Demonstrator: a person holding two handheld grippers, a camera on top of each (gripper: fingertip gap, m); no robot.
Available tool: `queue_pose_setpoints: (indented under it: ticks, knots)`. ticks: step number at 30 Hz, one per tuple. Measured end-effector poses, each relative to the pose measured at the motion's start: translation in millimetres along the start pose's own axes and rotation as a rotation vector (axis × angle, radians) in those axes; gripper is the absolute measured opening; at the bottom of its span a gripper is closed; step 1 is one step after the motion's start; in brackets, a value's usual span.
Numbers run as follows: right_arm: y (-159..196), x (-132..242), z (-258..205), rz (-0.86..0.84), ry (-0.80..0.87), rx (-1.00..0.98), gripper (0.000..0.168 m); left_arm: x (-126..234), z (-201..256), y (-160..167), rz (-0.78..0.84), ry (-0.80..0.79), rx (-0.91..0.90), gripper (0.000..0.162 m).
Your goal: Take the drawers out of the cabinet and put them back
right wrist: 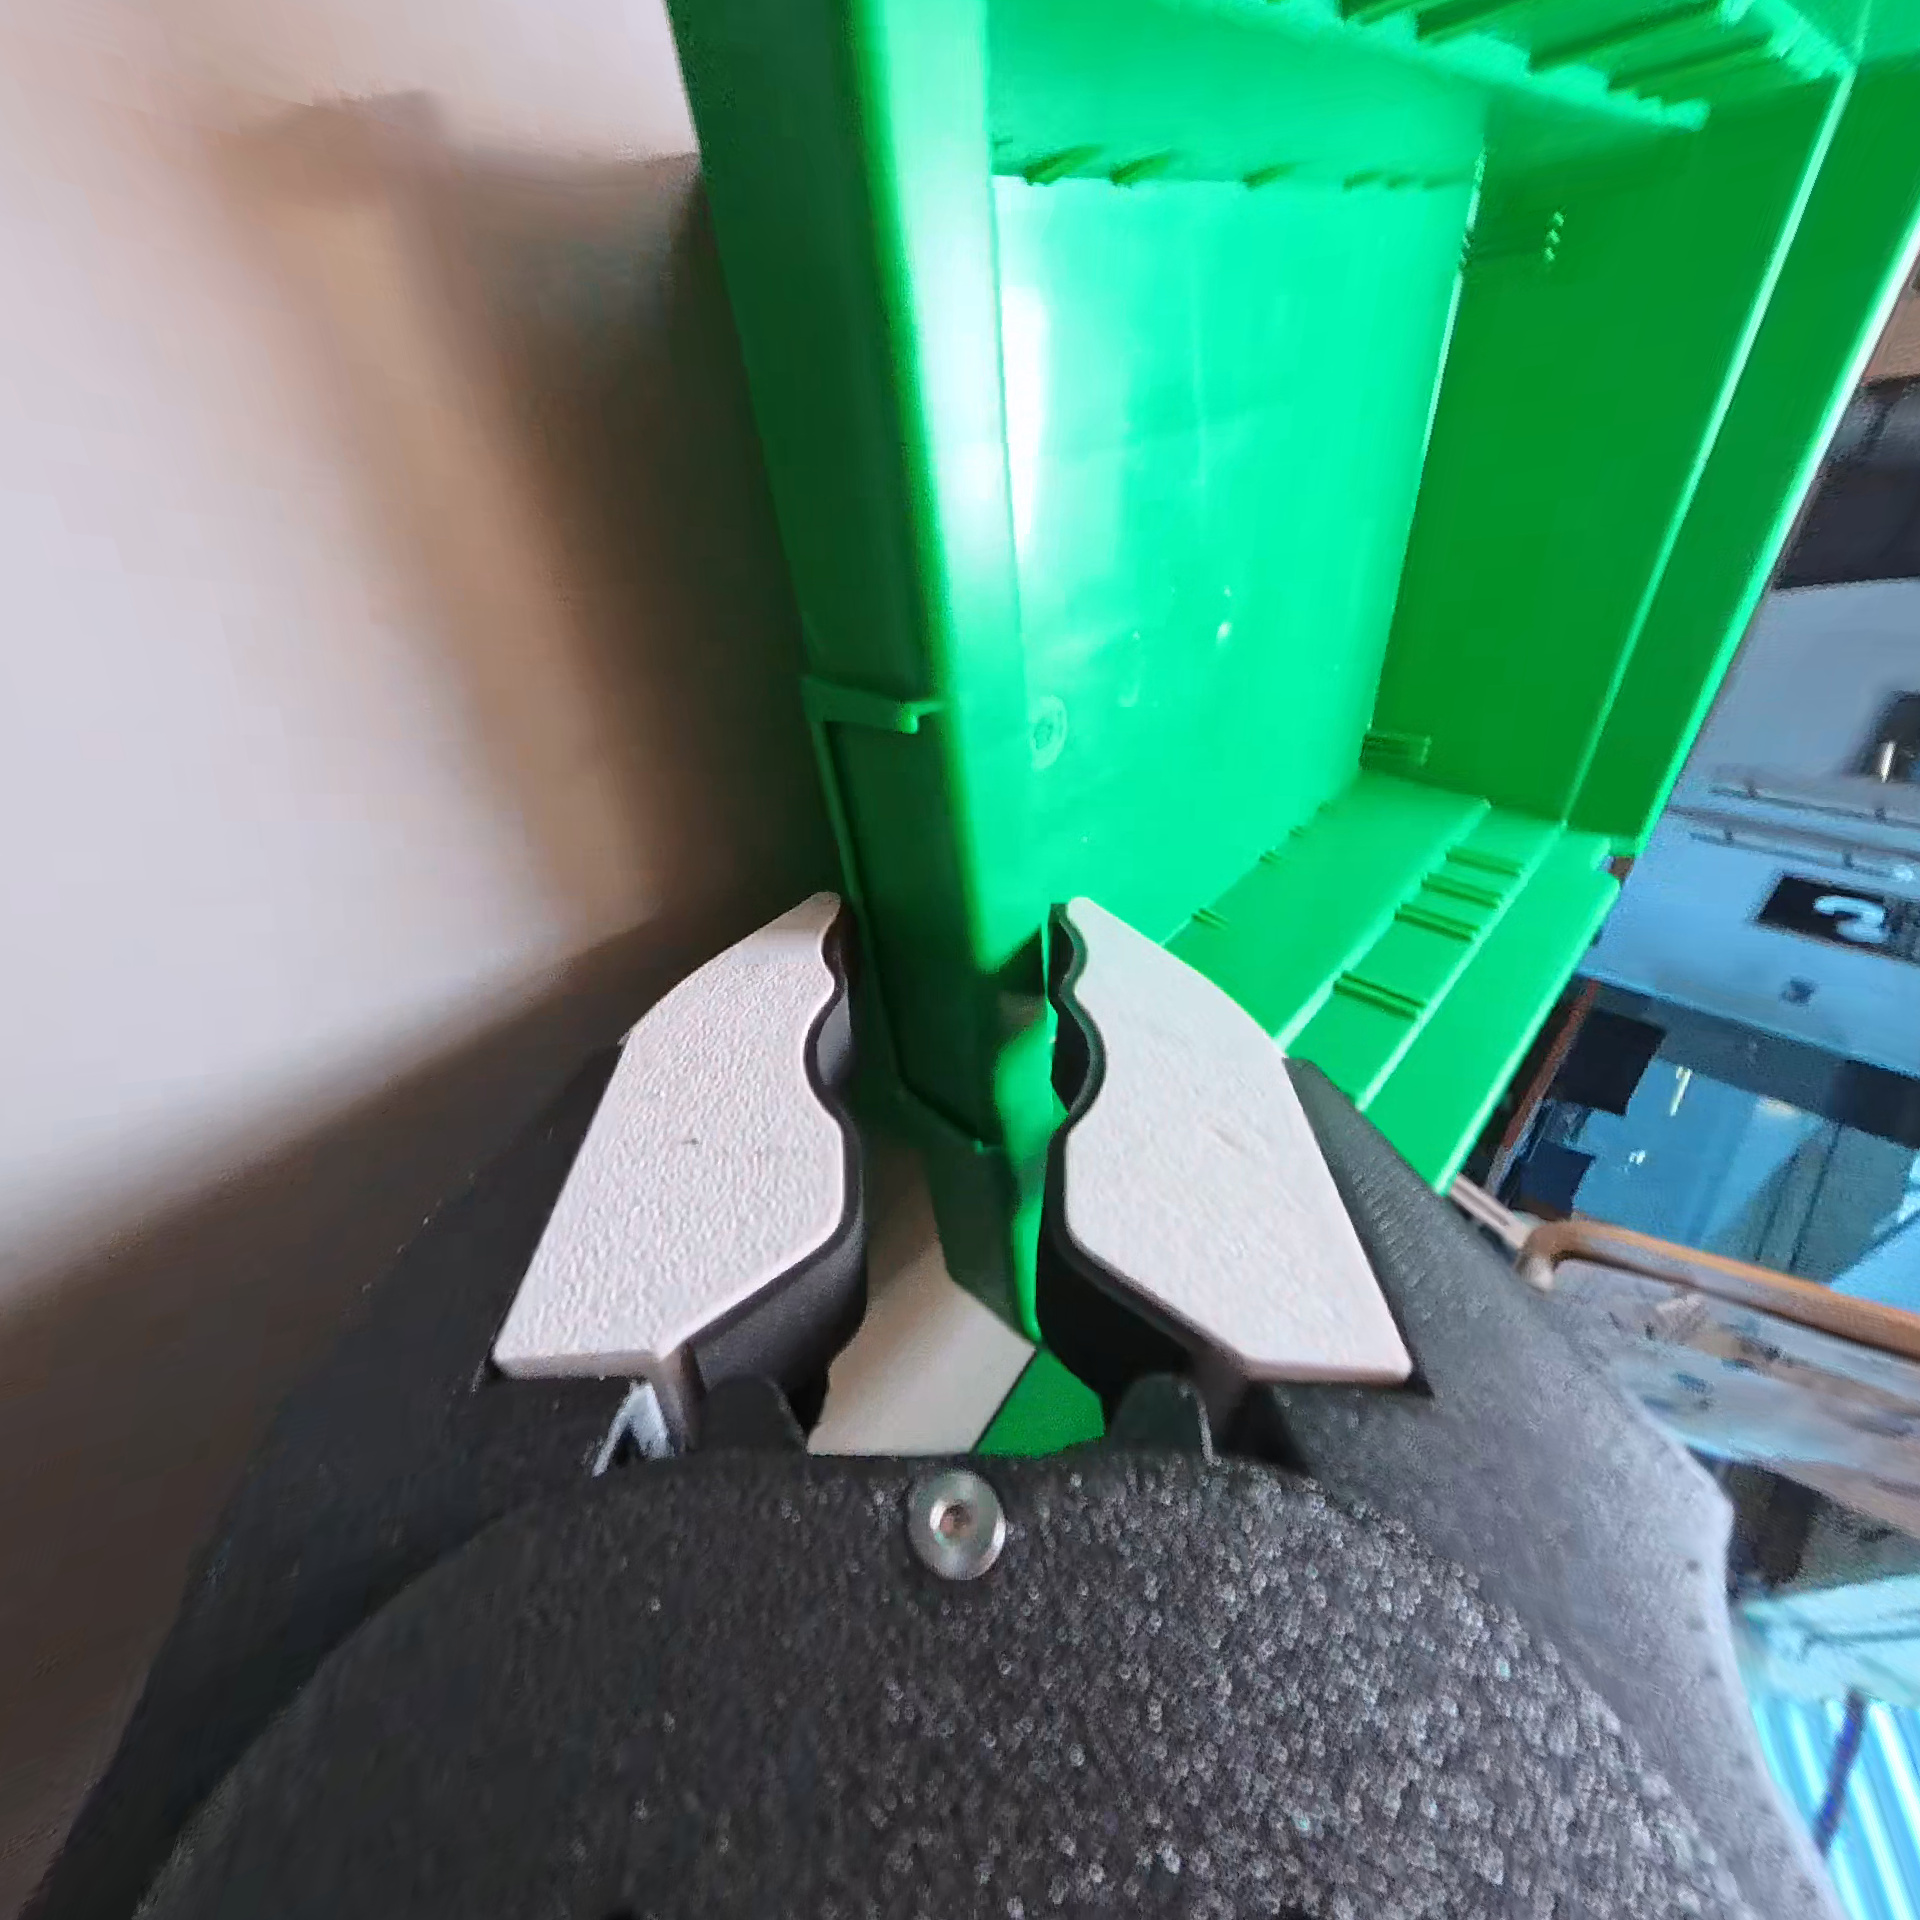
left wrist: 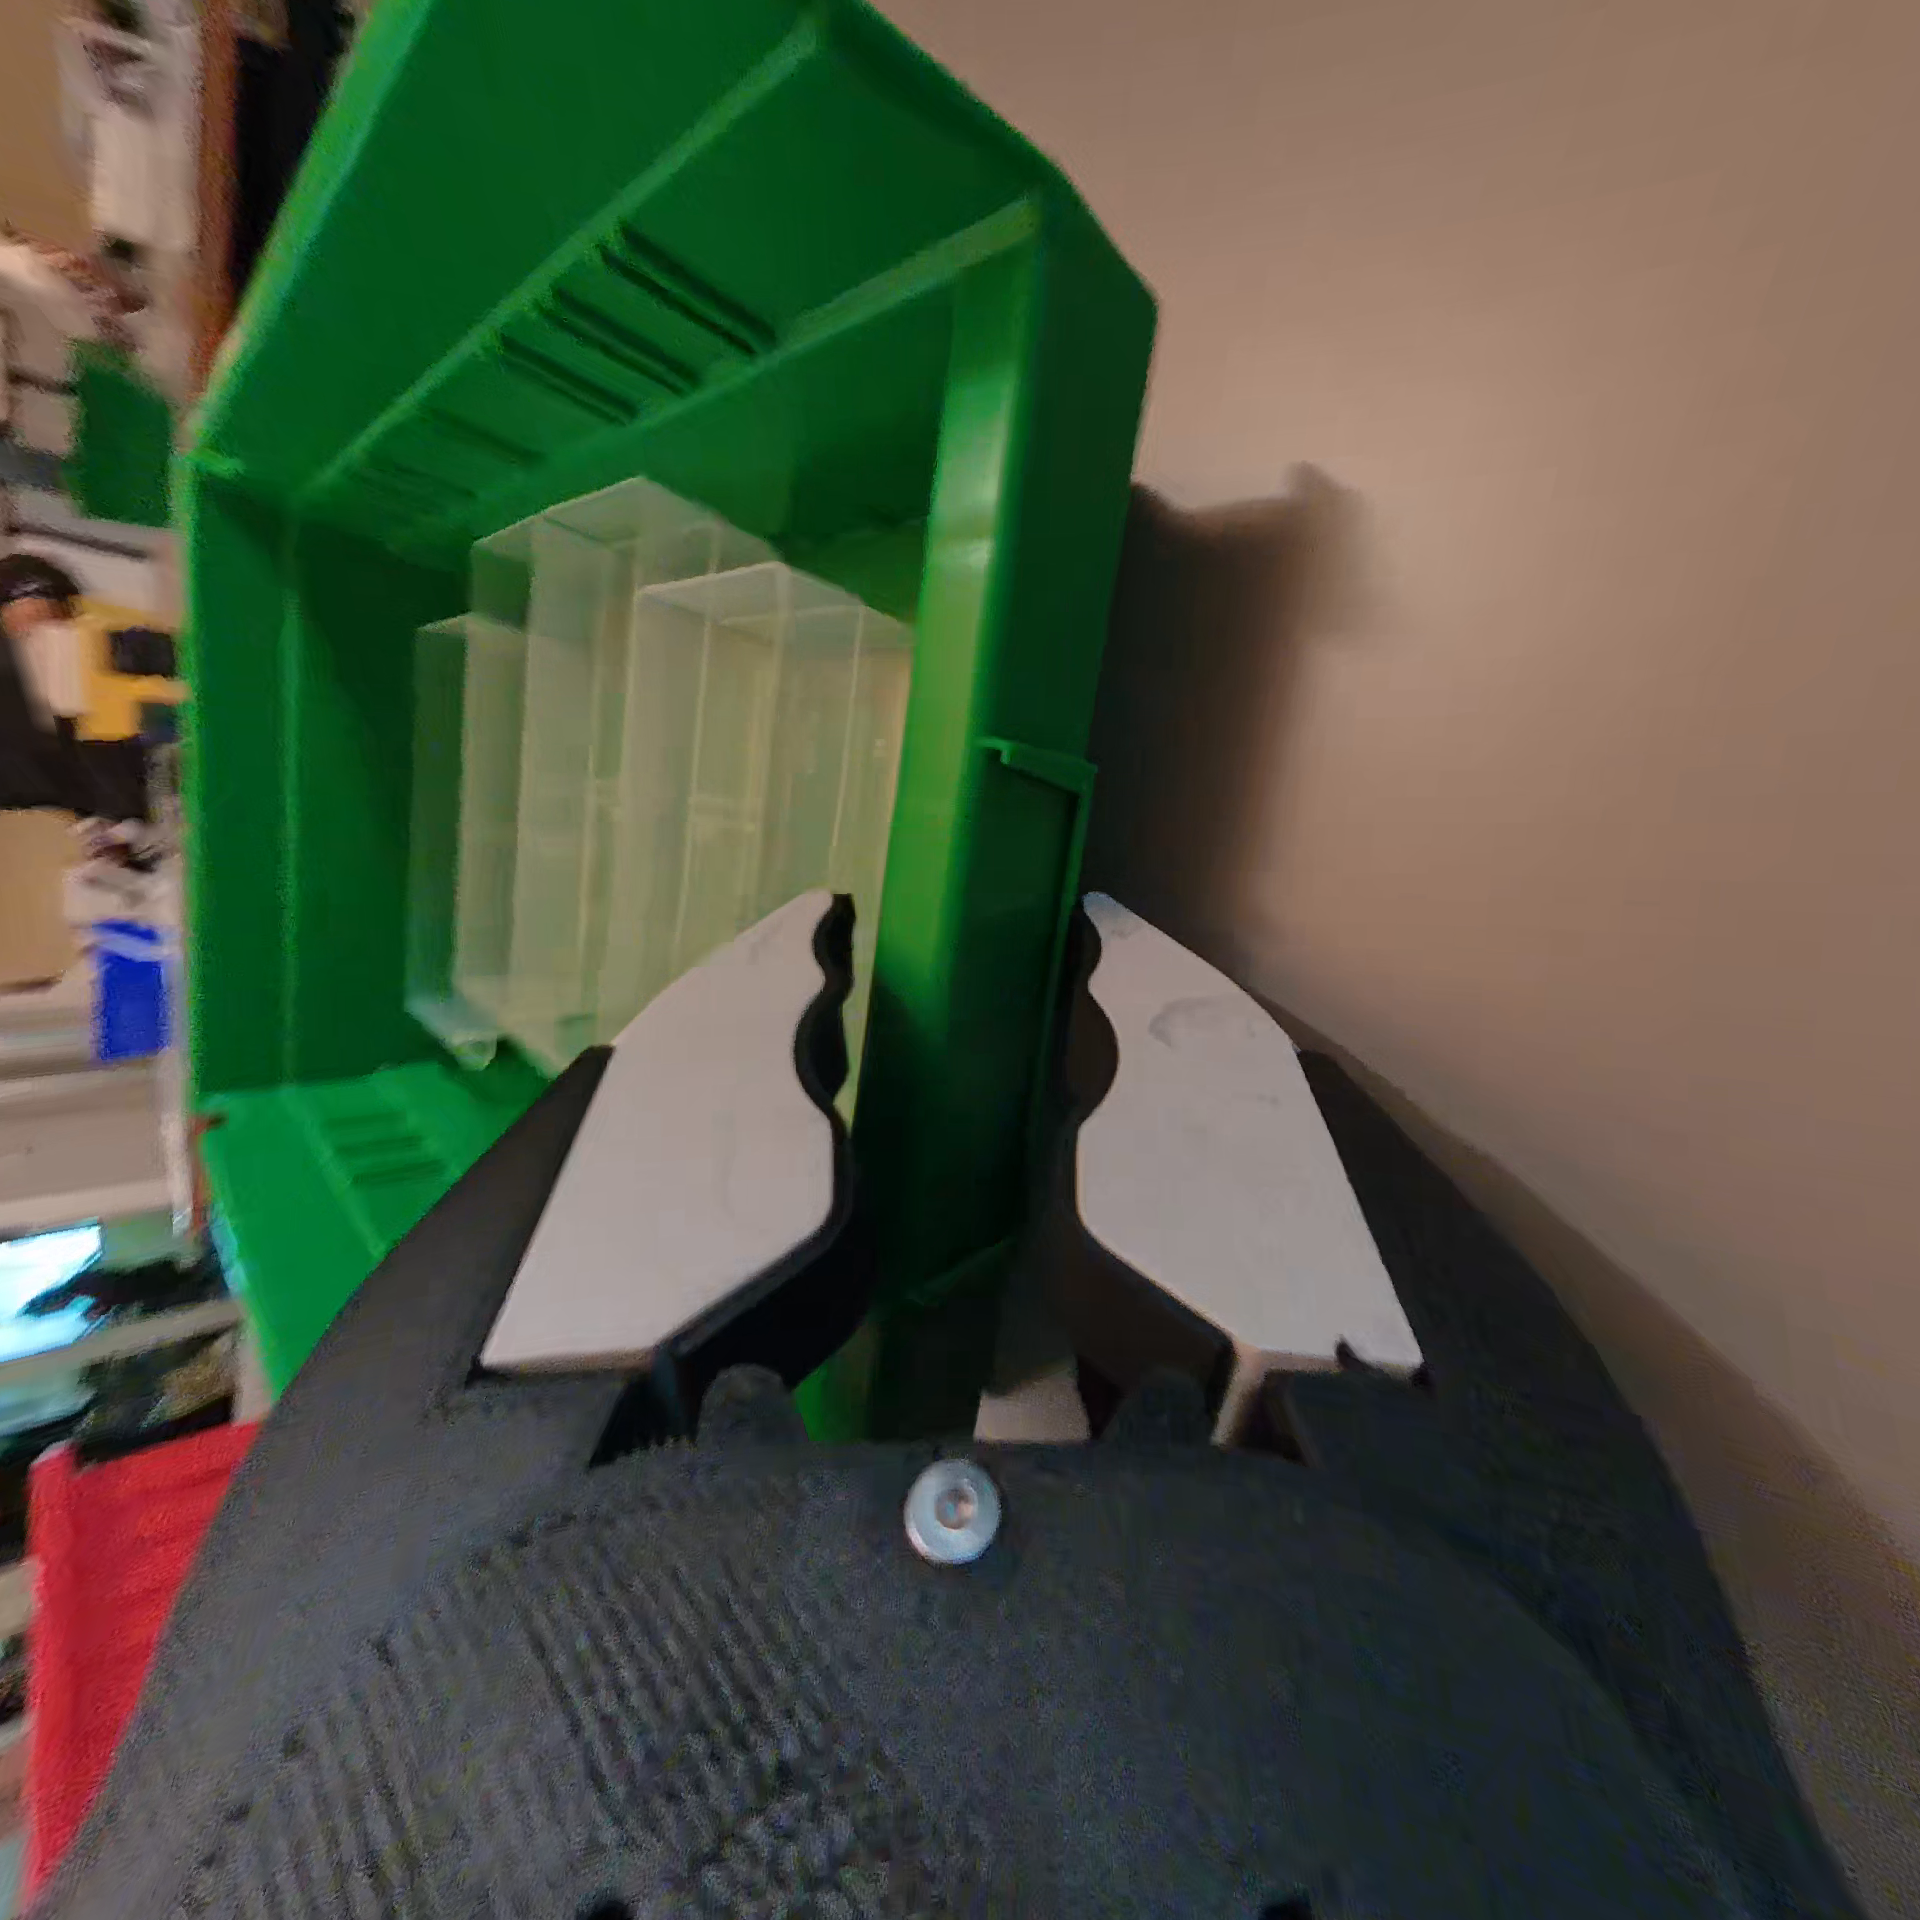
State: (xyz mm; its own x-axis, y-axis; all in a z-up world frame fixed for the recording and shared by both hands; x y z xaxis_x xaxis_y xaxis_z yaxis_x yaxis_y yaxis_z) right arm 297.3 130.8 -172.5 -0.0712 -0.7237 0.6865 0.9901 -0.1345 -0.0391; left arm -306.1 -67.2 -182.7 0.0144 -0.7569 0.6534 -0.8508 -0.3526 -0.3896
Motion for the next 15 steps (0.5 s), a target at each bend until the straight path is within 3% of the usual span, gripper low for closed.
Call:
queue_pose_setpoints:
  ticks: [3,6,9,11,15]
  knots:
    - [-16.9,16.4,6.9,0.111,-0.031,-0.165,0.054,-0.3,-16.3,-8.2,0.056,-0.077,0.129,0.064]
    - [-65.8,66.2,14.8,0.533,-0.111,-0.391,0.057,30.9,-26.5,-55.5,0.407,-0.029,0.357,0.059]
    - [-110.1,94.0,31.7,0.760,-0.152,-0.583,0.062,46.4,-41.3,-109.3,0.646,-0.012,0.535,0.059]
    - [-134.4,87.8,40.2,0.746,-0.190,-0.690,0.070,38.2,-48.0,-143.4,0.696,0.001,0.652,0.061]
    - [-159.8,59.0,62.0,0.618,-0.073,-0.734,0.073,-7.1,-47.8,-199.8,0.640,0.051,0.714,0.067]
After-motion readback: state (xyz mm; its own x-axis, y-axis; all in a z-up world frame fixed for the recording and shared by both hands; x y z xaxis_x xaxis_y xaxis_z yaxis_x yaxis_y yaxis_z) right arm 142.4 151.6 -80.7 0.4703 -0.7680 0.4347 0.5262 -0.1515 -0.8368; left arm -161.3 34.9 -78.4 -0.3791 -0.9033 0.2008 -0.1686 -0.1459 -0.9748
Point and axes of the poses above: each gripper's, where its closed fingertips meet, x back along the fingers, y out of its underside, z = x × y across the jaws, the point moved 5 cm from there along x, back along the fingers, and after that the axes turned 1 degree about y, right-handed, at the moved point
